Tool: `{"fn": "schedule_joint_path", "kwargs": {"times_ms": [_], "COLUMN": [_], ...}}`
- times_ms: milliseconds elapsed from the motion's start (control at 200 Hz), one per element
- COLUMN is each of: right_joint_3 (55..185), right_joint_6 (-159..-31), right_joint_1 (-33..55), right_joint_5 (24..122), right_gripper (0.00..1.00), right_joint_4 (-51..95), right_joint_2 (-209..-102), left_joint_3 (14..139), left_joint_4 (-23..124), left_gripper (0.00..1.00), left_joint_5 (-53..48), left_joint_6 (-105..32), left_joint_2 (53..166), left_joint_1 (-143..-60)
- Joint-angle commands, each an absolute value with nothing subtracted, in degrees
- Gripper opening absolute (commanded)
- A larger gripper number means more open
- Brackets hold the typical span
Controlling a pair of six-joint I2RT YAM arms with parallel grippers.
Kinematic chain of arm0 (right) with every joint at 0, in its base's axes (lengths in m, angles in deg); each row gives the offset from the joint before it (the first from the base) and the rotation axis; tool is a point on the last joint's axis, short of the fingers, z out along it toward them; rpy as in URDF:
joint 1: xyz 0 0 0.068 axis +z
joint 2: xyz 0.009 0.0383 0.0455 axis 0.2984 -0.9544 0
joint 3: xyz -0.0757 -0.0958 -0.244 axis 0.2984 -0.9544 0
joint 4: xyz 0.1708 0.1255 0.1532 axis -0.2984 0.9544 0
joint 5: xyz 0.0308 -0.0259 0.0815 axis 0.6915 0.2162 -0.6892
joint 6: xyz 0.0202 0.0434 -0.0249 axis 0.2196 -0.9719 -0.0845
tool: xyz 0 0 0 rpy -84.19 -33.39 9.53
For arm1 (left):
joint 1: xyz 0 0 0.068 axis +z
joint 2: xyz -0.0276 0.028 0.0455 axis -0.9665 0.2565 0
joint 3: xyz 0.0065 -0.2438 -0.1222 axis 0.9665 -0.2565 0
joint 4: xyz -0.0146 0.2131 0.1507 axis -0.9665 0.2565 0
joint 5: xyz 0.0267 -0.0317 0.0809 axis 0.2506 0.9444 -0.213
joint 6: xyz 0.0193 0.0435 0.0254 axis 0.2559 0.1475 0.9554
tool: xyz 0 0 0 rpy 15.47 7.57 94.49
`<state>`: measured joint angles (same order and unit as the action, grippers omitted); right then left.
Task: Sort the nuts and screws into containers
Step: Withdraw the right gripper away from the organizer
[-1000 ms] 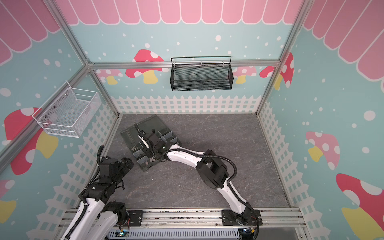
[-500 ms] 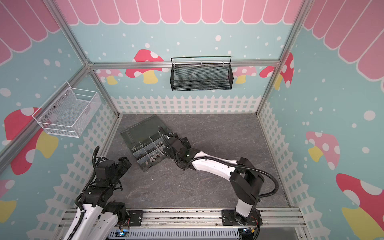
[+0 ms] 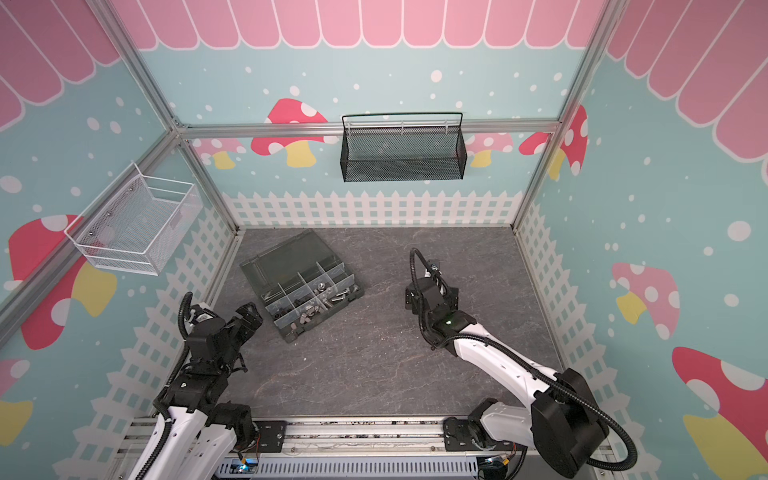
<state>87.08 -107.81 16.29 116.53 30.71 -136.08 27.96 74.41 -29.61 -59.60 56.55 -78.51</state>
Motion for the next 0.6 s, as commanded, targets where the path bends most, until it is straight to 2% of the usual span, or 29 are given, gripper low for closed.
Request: {"fn": "schedule_joint_path", "kwargs": {"times_ms": [0,110,240,595], "right_joint_3": [85.27,82.23,74.90,57.75], "right_joint_6": [-109.23,-108.35,-102.99,-94.88], "right_joint_1": [13.76,11.05,8.73,1.42], "right_joint_5": [119.79,121.77,124.58,122.41], "right_gripper": [0.98,0.98,0.98,0.98], "right_joint_4": [30.15,27.42,16.27,-7.72], "right_joint_2": [-133.86,-132.24,-128.67,-117.30], "left_joint_3": [25.25,23.40,22.38,16.59], "left_joint_4": [64.31,58.24,53.06,34.84], "left_gripper": [1.00,1.00,1.00,1.00], "left_joint_5": [-33.00,-34.06,-35.58,-35.86], "left_joint_6": [-56.52,-53.13,-48.41,-35.67], "left_joint_2": [57.15,58.44,60.52,66.15], "left_joint_1": [-78.16,-78.13,-78.13,-77.82]}}
